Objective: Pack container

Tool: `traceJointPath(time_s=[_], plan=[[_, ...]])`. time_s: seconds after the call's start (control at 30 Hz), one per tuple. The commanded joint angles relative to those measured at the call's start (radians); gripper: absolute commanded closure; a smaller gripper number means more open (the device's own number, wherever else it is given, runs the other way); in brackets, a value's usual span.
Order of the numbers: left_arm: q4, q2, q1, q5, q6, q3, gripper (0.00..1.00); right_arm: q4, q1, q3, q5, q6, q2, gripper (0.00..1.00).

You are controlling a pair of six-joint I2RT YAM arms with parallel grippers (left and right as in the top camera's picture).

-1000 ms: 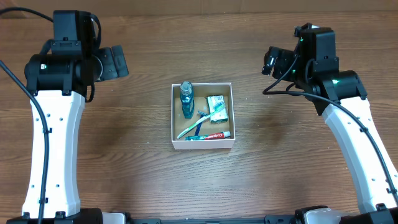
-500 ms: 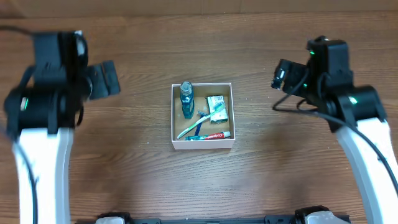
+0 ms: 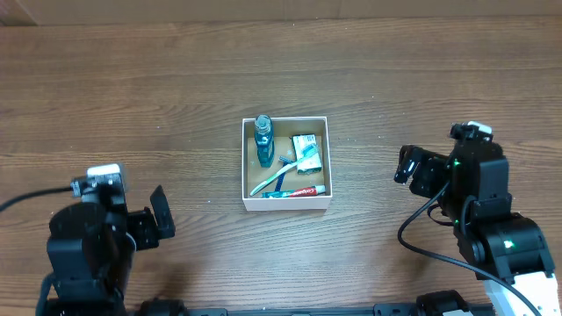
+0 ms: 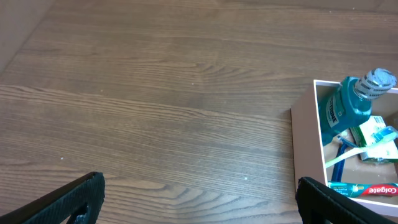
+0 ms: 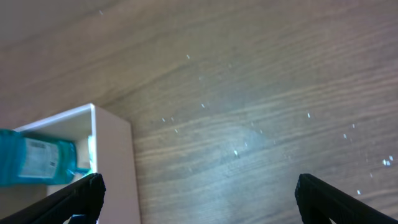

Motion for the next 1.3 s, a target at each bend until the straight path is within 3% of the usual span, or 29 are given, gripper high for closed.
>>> traceJointPath(time_s=[0.0,0.77,0.9,0.93,1.0,1.27], plan=[[0.000,-0.001,0.004,0.010,0.022,-0.023,0.00,0.001,-0.002,-0.008,0.019,0.003,0.004,0.00],[0.000,0.003,0.004,0.009,0.023,-0.023,0.00,0.000,-0.002,-0.008,0.019,0.003,0.230,0.00],[0.000,0.003,0.004,0.009,0.023,-0.023,0.00,0.036,-0.002,-0.014,0.035,0.002,0.132,0.00],[0.000,0.003,0.004,0.009,0.023,-0.023,0.00,0.145,-0.002,-0.081,0.042,-0.063,0.011,0.00],[0.000,0.003,0.004,0.009,0.023,-0.023,0.00,0.229,-0.002,-0.151,0.041,-0.107,-0.072,0.00],[0.000,0.003,0.004,0.009,0.023,-0.023,0.00,0.536,-0.002,-0.531,0.002,-0.145,-0.520,0.00]])
